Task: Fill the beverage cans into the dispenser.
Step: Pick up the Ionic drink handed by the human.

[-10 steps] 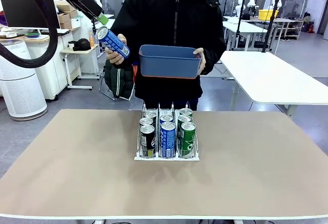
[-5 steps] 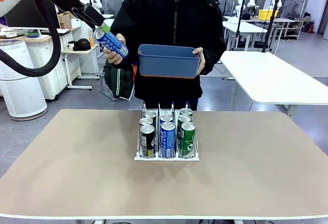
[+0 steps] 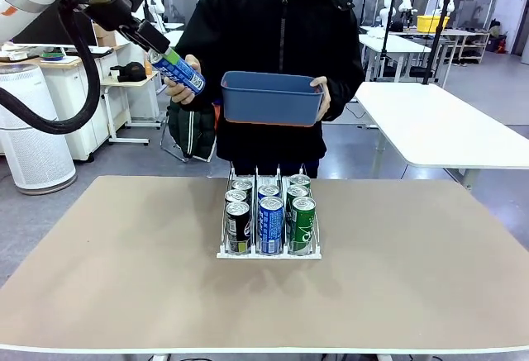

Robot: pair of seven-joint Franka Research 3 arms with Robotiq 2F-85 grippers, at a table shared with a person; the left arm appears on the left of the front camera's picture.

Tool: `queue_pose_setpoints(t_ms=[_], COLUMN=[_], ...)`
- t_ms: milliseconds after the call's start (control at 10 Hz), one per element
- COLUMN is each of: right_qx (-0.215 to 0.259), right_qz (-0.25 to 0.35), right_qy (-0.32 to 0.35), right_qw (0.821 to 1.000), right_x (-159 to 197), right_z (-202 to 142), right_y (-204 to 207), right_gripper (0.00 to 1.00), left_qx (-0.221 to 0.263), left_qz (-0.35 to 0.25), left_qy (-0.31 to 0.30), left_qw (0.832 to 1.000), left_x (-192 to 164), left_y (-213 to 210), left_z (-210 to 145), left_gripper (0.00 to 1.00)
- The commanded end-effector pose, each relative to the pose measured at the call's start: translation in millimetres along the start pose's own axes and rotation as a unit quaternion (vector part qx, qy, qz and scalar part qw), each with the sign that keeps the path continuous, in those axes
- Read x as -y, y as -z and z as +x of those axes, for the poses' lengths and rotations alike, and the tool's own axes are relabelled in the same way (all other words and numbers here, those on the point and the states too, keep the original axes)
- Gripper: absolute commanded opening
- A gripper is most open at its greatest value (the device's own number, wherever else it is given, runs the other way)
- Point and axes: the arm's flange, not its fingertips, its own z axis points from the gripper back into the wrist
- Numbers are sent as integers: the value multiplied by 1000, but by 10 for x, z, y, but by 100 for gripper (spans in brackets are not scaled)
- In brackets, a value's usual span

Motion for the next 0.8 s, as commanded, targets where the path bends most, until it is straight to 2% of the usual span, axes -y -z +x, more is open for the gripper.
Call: queue_pose_setpoints(t_ms=[0,500,700], right_qx=[0,0,0], right_qz=[0,0,0], right_qy=[0,0,0], right_qw=[1000,1000,1000], right_x=[-5,-5,-5], right_z=[-3,-3,-3], right_y=[-4,-4,-4], right_gripper=[100,100,100], left_qx=[26,31,16], left_qz=[-10,-10,-8], left_qy=[3,-8,-14], left_qw=[1000,999,1000], left_x=[-71,-121,-72], left_y=[95,137,128], left_z=[-122,-170,-93], left_gripper=[100,100,100])
